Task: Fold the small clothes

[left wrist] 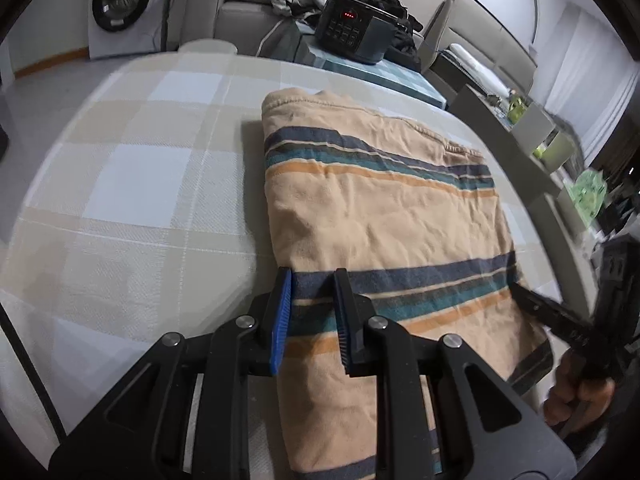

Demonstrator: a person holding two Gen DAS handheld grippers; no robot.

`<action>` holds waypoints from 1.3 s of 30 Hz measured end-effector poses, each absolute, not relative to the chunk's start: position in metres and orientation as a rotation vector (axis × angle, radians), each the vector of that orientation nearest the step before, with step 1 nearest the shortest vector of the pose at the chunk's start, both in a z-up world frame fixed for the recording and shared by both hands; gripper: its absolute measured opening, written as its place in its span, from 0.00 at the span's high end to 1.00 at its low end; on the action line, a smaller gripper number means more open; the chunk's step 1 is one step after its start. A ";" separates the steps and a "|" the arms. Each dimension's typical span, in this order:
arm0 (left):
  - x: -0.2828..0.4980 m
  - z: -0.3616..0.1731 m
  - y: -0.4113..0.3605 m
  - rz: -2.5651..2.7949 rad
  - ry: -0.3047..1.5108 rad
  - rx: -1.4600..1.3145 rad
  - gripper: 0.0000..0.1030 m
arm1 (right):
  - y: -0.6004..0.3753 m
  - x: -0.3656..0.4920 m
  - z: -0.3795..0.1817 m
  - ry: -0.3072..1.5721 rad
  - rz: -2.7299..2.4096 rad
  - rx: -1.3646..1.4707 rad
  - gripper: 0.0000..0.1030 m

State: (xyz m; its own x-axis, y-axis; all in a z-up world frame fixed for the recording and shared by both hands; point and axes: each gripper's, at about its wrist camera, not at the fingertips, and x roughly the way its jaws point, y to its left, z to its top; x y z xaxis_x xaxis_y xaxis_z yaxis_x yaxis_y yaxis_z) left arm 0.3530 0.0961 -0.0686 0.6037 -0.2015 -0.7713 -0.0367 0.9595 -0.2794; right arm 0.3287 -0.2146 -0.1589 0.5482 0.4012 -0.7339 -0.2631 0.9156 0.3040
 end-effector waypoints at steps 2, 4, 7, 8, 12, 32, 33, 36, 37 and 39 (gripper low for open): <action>0.344 -0.060 0.090 -0.077 0.904 -0.240 0.78 | -0.216 0.323 -0.150 0.894 0.406 0.140 0.70; 0.331 -0.050 0.086 -0.074 0.867 -0.224 0.67 | -0.225 0.317 -0.141 0.857 0.413 0.107 0.55; 0.305 -0.032 0.078 -0.058 0.808 -0.194 0.45 | -0.230 0.304 -0.125 0.790 0.441 0.063 0.42; 0.298 -0.027 0.074 -0.052 0.792 -0.183 0.40 | -0.229 0.297 -0.118 0.767 0.453 0.039 0.33; 0.255 -0.013 0.067 -0.051 0.741 -0.136 0.29 | -0.233 0.266 -0.100 0.660 0.503 -0.022 0.09; 0.161 -0.020 0.047 -0.030 0.482 -0.103 0.01 | -0.250 0.196 -0.112 0.439 0.533 -0.057 0.00; 0.161 -0.021 0.045 -0.028 0.473 -0.091 0.01 | -0.251 0.196 -0.112 0.430 0.527 -0.058 0.00; 0.161 -0.023 0.043 -0.012 0.450 -0.073 0.01 | -0.250 0.195 -0.112 0.398 0.518 -0.062 0.00; 0.161 -0.024 0.043 -0.014 0.450 -0.076 0.01 | -0.250 0.195 -0.112 0.393 0.516 -0.063 0.00; 0.161 -0.026 0.044 -0.020 0.453 -0.082 0.01 | -0.251 0.196 -0.113 0.393 0.514 -0.061 0.00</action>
